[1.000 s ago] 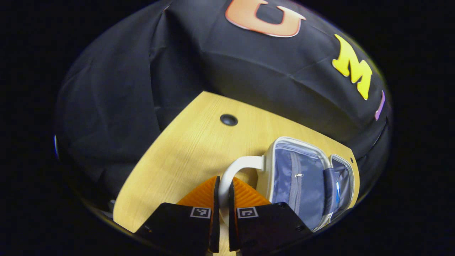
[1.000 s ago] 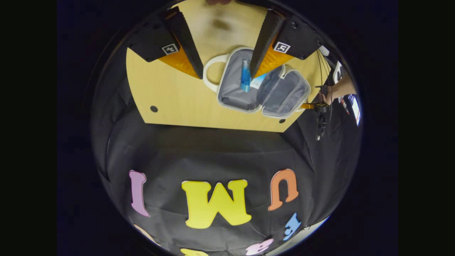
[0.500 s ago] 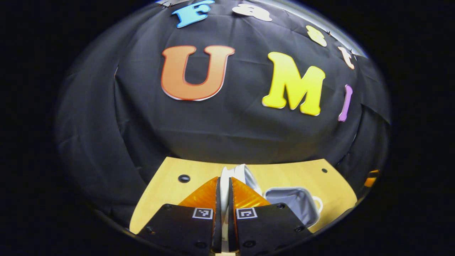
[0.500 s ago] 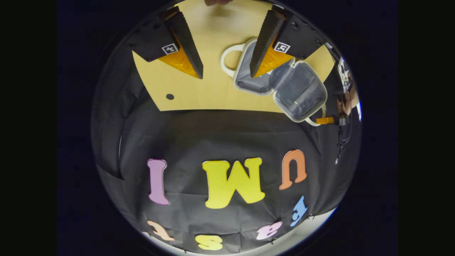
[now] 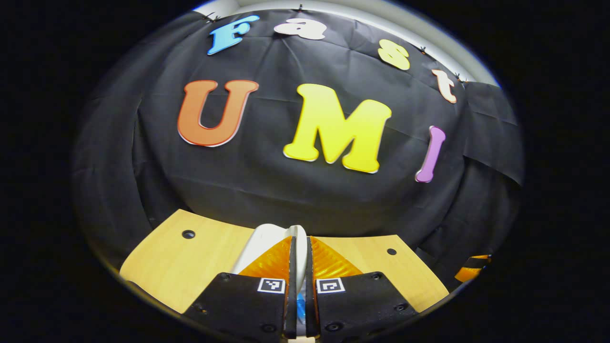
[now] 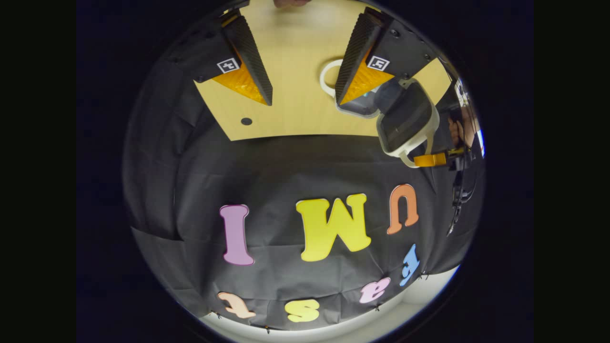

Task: First open the suitcase, pack the skin care products into it, and then close the suitcase.

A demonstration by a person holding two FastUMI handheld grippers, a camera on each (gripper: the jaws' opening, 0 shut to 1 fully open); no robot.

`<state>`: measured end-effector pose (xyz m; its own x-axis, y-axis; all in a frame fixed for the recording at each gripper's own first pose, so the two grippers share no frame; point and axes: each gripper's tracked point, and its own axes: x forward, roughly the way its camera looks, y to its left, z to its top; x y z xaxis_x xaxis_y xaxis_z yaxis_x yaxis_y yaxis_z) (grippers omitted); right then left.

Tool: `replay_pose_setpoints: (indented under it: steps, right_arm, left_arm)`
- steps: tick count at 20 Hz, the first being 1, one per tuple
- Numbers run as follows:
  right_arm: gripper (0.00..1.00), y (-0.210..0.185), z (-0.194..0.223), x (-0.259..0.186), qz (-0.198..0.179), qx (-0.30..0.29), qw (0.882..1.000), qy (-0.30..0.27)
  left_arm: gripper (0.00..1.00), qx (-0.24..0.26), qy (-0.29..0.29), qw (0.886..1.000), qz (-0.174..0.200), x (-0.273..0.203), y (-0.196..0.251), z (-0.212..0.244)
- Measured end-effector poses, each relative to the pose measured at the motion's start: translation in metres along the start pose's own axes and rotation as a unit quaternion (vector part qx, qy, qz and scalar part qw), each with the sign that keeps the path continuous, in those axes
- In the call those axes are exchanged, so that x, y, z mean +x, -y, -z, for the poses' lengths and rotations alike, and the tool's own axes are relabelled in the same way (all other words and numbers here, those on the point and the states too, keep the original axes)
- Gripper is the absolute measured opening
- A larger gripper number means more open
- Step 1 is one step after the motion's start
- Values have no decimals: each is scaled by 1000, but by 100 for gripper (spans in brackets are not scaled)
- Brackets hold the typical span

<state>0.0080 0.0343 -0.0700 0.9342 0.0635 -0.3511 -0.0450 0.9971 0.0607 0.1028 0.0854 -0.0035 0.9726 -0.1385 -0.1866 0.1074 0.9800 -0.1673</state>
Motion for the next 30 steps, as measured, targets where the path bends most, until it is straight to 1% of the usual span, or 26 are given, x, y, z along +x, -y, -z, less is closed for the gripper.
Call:
replay_pose_setpoints:
  steps: [1, 2, 4, 7, 9, 10, 12, 15, 18, 21, 23, 24, 25, 26, 27, 28, 30]
  right_arm:
    - [76, 13, -2, -3, 9, -7, 1000, 1]
    - [78, 24, -1, -8, 14, -9, 1000, 1]
    - [78, 44, -2, -17, 22, 0, 1000, 0]
    - [78, 75, 0, -27, 43, 3, 999, 2]
    - [78, 94, 7, -33, 57, -2, 998, -9]
    - [76, 103, 10, -35, 63, -3, 998, -14]
    - [78, 118, 12, -39, 70, 3, 997, -20]
    - [78, 131, 14, -41, 76, -1, 997, -28]
    - [78, 135, 17, -42, 74, 3, 997, -35]
    - [78, 130, 18, -43, 68, 2, 997, -35]
    - [78, 126, 17, -42, 61, -3, 998, -35]
    - [78, 125, 16, -41, 59, -8, 998, -33]
    - [78, 122, 13, -41, 56, -13, 998, -29]
    - [78, 119, 9, -40, 53, -14, 998, -25]
    - [78, 115, 6, -39, 49, -15, 998, -22]
    - [78, 109, 5, -37, 43, -17, 999, -19]
    - [78, 96, -6, -31, 29, -23, 999, -7]
  left_arm:
    - [10, 0, -5, 1000, 6, 4, 18, 8]
    - [10, -2, -13, 1000, 14, 9, 34, 19]
    - [10, -3, -34, 999, 33, 18, 68, 45]
    - [10, 14, -66, 996, 57, 35, 105, 86]
    - [10, 27, -88, 994, 64, 44, 118, 118]
    - [10, 37, -97, 992, 64, 49, 123, 132]
    - [10, 57, -117, 989, 68, 60, 133, 162]
    - [10, 64, -152, 984, 64, 66, 140, 201]
    - [10, 72, -174, 981, 53, 73, 145, 224]
    - [11, 87, -183, 978, 41, 78, 150, 238]
    - [17, 79, -202, 975, 49, 76, 156, 251]
    - [22, 69, -212, 974, 48, 76, 155, 255]
    - [24, 63, -226, 971, 45, 72, 154, 259]
    - [35, 61, -226, 971, 46, 69, 157, 255]
    - [41, 60, -211, 974, 49, 68, 161, 243]
    - [63, 63, -193, 978, 45, 66, 164, 228]
    - [89, 71, -149, 985, 41, 56, 165, 190]
